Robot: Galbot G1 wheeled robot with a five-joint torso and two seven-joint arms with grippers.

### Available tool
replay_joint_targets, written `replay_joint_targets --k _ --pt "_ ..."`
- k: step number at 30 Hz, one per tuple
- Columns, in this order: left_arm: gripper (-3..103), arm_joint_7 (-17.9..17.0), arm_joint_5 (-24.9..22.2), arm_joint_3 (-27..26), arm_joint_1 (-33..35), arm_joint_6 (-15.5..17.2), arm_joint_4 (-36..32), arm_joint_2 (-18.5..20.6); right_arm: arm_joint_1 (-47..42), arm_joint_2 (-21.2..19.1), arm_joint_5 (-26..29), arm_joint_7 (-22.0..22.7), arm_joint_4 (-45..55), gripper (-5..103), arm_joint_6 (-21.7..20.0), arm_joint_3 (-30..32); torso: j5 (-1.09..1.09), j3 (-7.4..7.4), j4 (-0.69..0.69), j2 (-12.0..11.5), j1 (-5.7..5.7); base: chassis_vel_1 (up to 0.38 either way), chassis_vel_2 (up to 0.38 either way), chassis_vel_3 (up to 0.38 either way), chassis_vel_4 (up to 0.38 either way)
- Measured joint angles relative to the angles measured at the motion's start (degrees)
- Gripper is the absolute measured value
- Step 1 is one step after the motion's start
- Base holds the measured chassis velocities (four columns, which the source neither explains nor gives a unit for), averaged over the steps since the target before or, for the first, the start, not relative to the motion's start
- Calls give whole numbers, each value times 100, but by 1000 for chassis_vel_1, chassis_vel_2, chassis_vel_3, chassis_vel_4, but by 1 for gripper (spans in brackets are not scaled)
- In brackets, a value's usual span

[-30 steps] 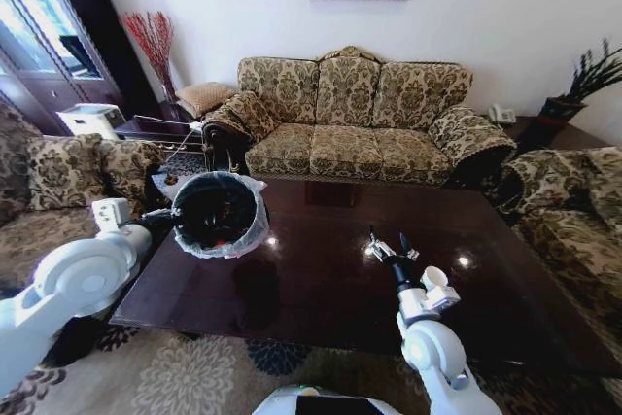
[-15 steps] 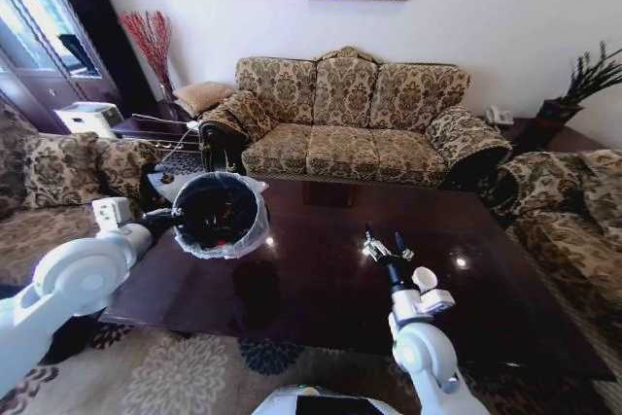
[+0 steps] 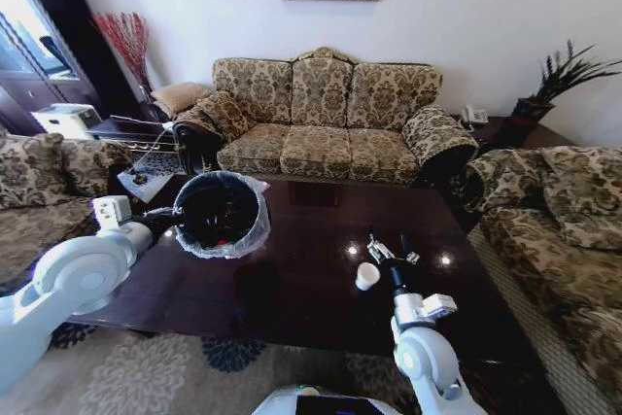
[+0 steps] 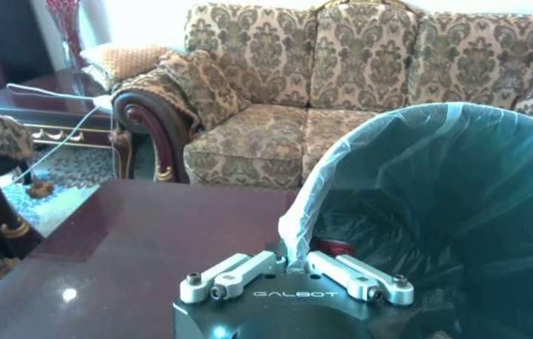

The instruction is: Move to the front of the table and place the trash on the table into the trash bin.

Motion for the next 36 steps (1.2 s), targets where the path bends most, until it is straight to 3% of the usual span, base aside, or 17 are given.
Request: replay_joint_targets --k 3,9,13,18,25,36 --pt "0 1 3 9 7 0 5 0 0 1 -59 6 -64 100 85 -23 -11 -1 3 0 -3 43 -142 -85 106" --pt "0 -2 9 21 11 7 8 8 0 2 -60 38 -122 100 134 -39 -9 -3 10 2 -7 135 -15 -104 37" --pt "0 0 27 54 12 9 18 -5 -71 1 -160 104 -254 100 -31 -68 -6 -2 3 2 -6 20 2 -11 4" --pt "0 13 41 61 45 13 12 -29 -200 -29 -943 25 -1002 100 89 14 -2 0 -2 -1 0 0 0 0 0" --pt "0 22 58 116 57 11 -20 -56 -13 -168 -1021 -63 -1808 100 114 -238 -7 -1 6 0 -4 0 0 0 0" --pt "0 68 78 122 106 -24 -57 -66 624 -166 -1144 -187 -3011 100 209 -476 -5 -1 3 0 -3 0 0 0 0"
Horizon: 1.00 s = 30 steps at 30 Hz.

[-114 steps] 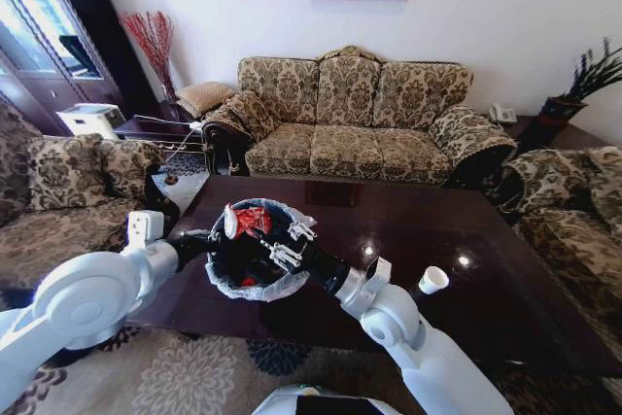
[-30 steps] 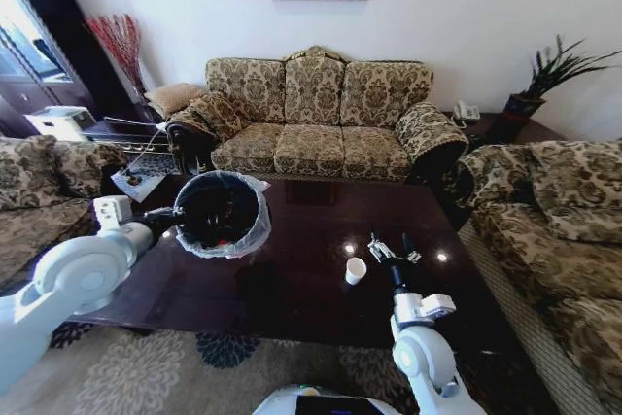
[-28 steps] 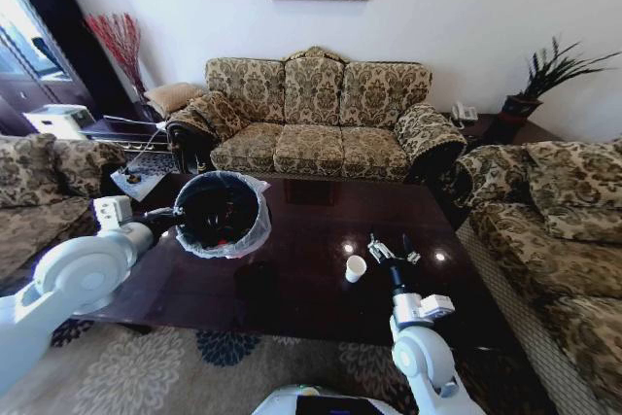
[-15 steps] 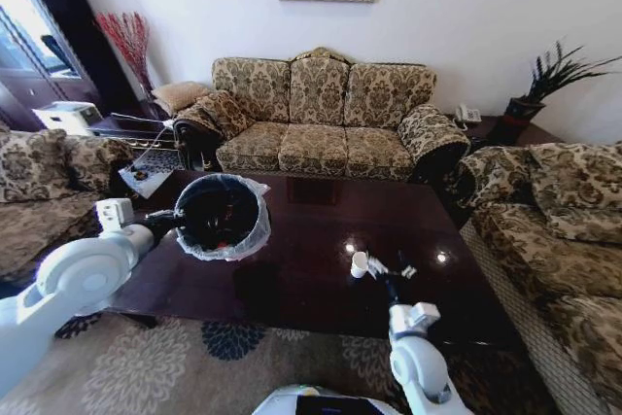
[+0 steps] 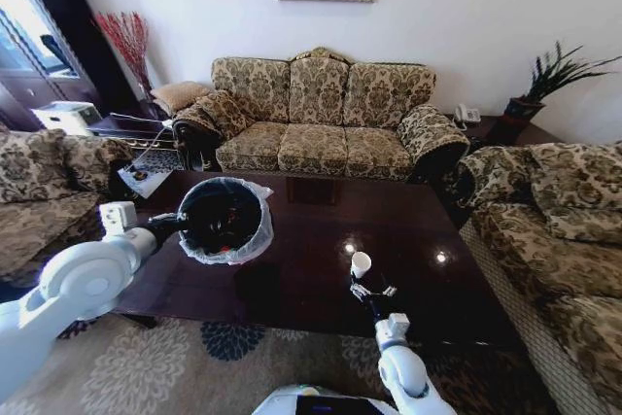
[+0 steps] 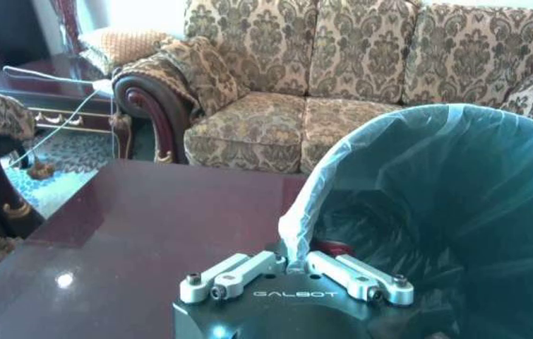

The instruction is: Move to the front of the table and place the trash on the table into the trash bin.

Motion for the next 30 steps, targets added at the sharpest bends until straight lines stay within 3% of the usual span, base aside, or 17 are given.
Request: replay_joint_targets --k 14,17,19,20,24,26,30 --pt "0 97 -16 47 -50 -81 -21 46 670 281 102 -110 -775 102 -163 -96 -1 0 0 0 0 0 0 0 0" --pt "0 99 -18 49 -52 -87 -20 47 775 304 103 -125 -870 98 -191 -101 -1 0 1 0 0 0 0 0 0" --pt "0 99 -21 48 -52 -90 -21 46 798 312 103 -137 -887 94 -212 -102 -1 0 1 0 0 0 0 0 0" --pt "0 100 -28 39 -52 -90 -23 46 811 316 103 -146 -889 83 -241 -102 -1 0 0 0 0 0 0 0 0" --pt "0 101 -32 23 -49 -104 -23 45 813 314 103 -154 -890 72 -285 -100 -1 0 0 0 0 0 0 0 0" --pt "0 101 -36 20 -50 -121 -23 41 813 297 108 -169 -896 61 -339 -91 -1 0 0 0 0 0 0 0 0" --pt "0 104 -37 20 -52 -147 -21 37 791 263 141 -199 -906 51 -338 -75 -1 -1 0 0 0 0 0 0 0"
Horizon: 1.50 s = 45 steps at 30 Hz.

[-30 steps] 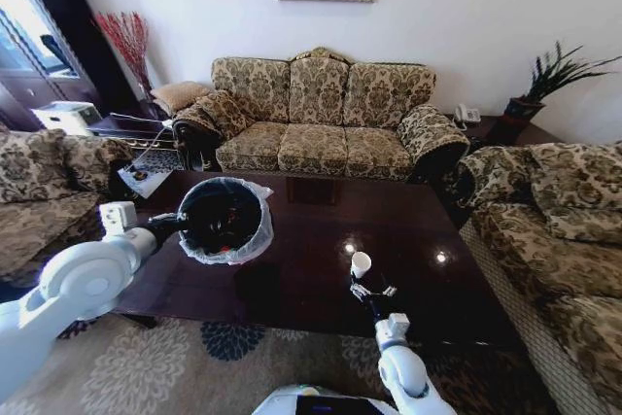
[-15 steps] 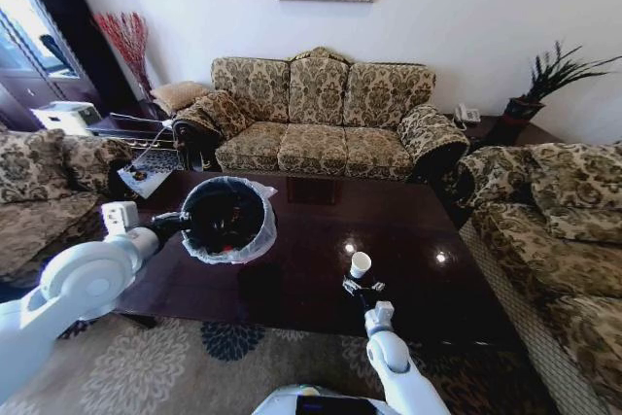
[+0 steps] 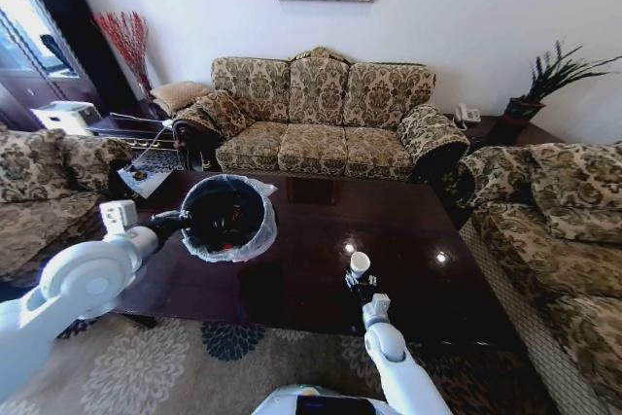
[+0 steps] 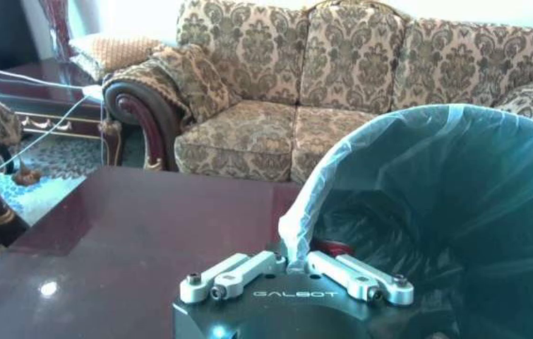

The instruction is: Move to the front of the table and place the trash on the table into the trash bin.

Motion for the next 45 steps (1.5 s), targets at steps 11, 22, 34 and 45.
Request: replay_joint_targets --k 11,22,34,45 --pt "0 -5 -9 -32 1 8 23 32 -331 -187 467 -164 1184 20 -10 75 2 0 -1 0 0 0 0 0 0" --pt "0 -10 1 39 53 138 66 55 -297 -1205 2178 -1321 4788 11 -200 -49 0 0 1 1 0 0 0 0 0" --pt "0 110 -81 76 137 404 -295 104 409 -1568 2891 -2137 5249 10 -803 -1503 1 0 -1 0 0 0 0 0 0" --pt "0 144 -173 34 274 555 -899 44 859 -1378 1958 -1975 4727 7 -903 -2219 0 0 0 0 0 0 0 0 0"
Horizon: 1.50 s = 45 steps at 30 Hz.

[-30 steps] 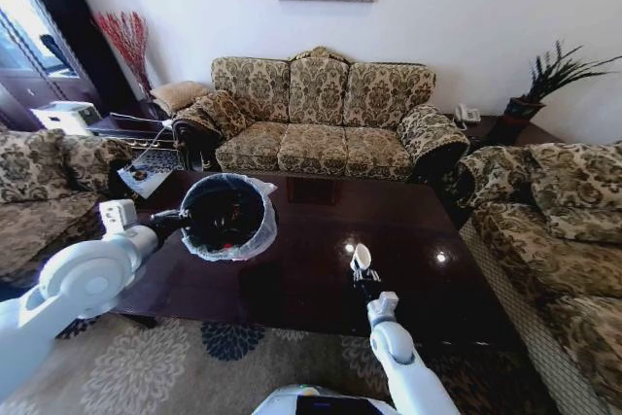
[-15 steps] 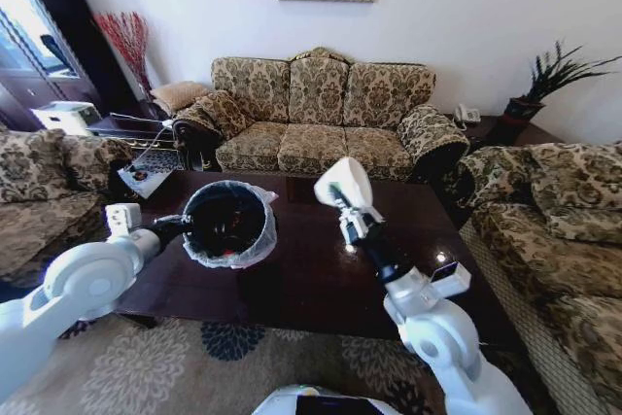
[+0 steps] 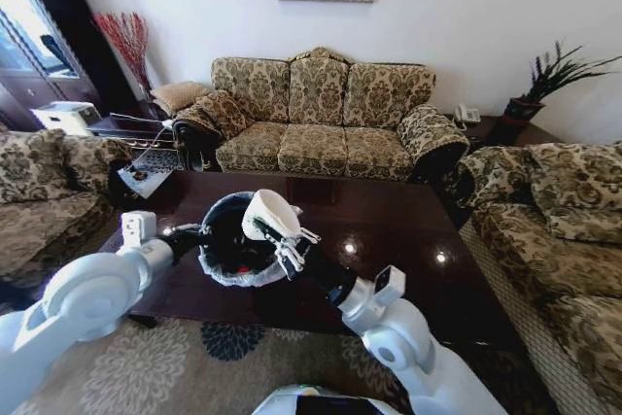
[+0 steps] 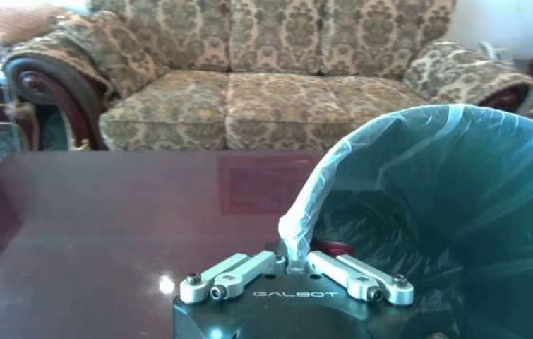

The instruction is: Move to the front of the table and place the trash on the table into the trash bin.

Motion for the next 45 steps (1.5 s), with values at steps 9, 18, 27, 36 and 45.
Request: replay_joint_targets --k 9,18,27,36,45 --pt "0 93 2 -52 19 114 -238 -7 46 63 -310 82 -127 21 -31 70 1 0 0 0 0 0 0 0 0" --pt "0 110 28 -12 78 136 -234 -81 -88 37 -370 8 -38 52 6 242 0 0 0 0 0 0 0 0 0" --pt "0 109 13 0 96 177 -225 -112 -215 36 -340 -54 48 80 126 352 0 0 0 0 0 0 0 0 0" --pt "0 -603 -478 -208 16 152 -167 -176 -588 -142 -153 629 592 100 577 1185 1 0 0 0 0 0 0 0 0" --pt "0 -871 -432 -672 -66 67 153 -646 -1334 -81 -326 1265 419 100 701 2779 1 0 0 -1 1 0 0 0 0"
